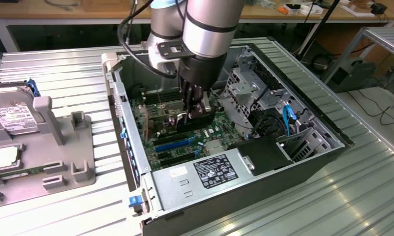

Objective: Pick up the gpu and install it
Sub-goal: 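Insert the gpu into the slot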

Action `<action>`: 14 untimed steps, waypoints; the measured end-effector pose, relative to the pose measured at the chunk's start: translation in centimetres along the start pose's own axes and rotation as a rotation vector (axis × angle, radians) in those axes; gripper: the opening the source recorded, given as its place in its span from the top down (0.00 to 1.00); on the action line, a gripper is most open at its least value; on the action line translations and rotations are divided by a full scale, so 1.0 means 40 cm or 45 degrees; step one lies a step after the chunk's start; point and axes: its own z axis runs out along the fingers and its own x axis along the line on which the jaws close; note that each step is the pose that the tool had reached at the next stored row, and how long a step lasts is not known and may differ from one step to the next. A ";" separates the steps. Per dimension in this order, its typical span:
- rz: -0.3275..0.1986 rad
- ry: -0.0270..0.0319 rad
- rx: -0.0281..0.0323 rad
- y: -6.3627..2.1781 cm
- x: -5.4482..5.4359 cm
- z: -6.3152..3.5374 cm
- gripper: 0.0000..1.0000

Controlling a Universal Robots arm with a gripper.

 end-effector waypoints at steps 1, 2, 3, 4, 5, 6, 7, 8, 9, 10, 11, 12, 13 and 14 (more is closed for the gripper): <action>0.000 -0.0002 0.0001 0.001 0.000 0.008 0.73; 0.000 -0.0001 0.0000 0.002 0.000 0.016 0.73; 0.000 0.0000 0.0000 0.003 0.001 0.022 0.73; 0.000 0.0003 -0.0002 0.003 0.001 0.022 0.73; 0.000 0.0000 0.0000 0.003 0.001 0.023 0.73; 0.000 0.0000 0.0000 0.004 0.001 0.023 0.73; 0.000 -0.0001 0.0001 0.006 0.001 0.024 0.73; 0.000 -0.0003 0.0002 0.008 0.001 0.025 0.73; 0.000 -0.0002 0.0001 0.009 0.001 0.026 0.73; 0.000 -0.0002 0.0000 0.010 0.002 0.026 0.73; 0.000 -0.0001 -0.0001 0.012 0.002 0.027 0.73; 0.000 0.0001 -0.0001 0.014 0.004 0.028 0.73; 0.000 -0.0002 0.0001 0.015 0.007 0.029 0.73; 0.000 -0.0001 0.0000 0.016 0.008 0.030 0.73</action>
